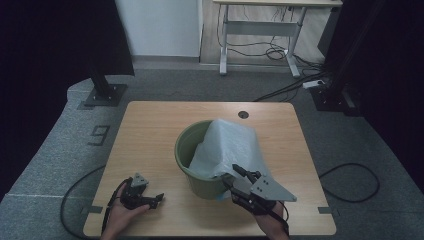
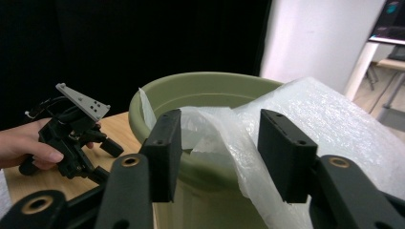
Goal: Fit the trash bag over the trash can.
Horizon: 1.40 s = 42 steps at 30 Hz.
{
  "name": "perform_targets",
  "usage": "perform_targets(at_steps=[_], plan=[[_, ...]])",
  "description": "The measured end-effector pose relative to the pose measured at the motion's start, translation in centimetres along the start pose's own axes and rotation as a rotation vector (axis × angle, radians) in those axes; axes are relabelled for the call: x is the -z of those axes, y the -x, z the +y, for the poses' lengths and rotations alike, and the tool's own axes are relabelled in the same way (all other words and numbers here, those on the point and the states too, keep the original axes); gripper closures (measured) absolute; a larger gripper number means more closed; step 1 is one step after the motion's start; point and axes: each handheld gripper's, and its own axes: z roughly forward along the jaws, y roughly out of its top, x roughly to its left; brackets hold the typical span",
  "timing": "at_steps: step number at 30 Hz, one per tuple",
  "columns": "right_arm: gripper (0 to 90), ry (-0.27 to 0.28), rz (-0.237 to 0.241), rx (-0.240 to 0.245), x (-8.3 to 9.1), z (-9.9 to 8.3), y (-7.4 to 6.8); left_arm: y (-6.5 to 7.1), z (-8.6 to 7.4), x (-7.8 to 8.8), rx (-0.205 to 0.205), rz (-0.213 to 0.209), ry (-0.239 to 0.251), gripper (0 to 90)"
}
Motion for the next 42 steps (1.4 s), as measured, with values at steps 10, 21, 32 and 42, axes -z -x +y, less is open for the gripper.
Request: perform_targets(at_steps=[10, 21, 32, 42], plan=[[44.9, -0.005, -0.069, -0.017, 1.9, -0.9, 0.4, 0.0, 0.0, 0.0, -0.001, -0.003, 0.002, 14.5], [41.5, -0.03, -0.226, -0.044, 5.7, -3.8, 1.1, 0.0, 0.1, -0.1, 0.002, -0.007, 0.005, 14.5], [39.2, -0.102, -0.29, -0.1, 6.1, -6.8, 2.2, 0.0, 0.1, -0.1, 0.0, -0.004, 0.003, 14.6], [51.8, -0.148, -0.355, -0.185, 6.2, -8.4, 3.0, -0.5, 0.2, 0.6, 0.049, -0.006, 0.013, 16.0]])
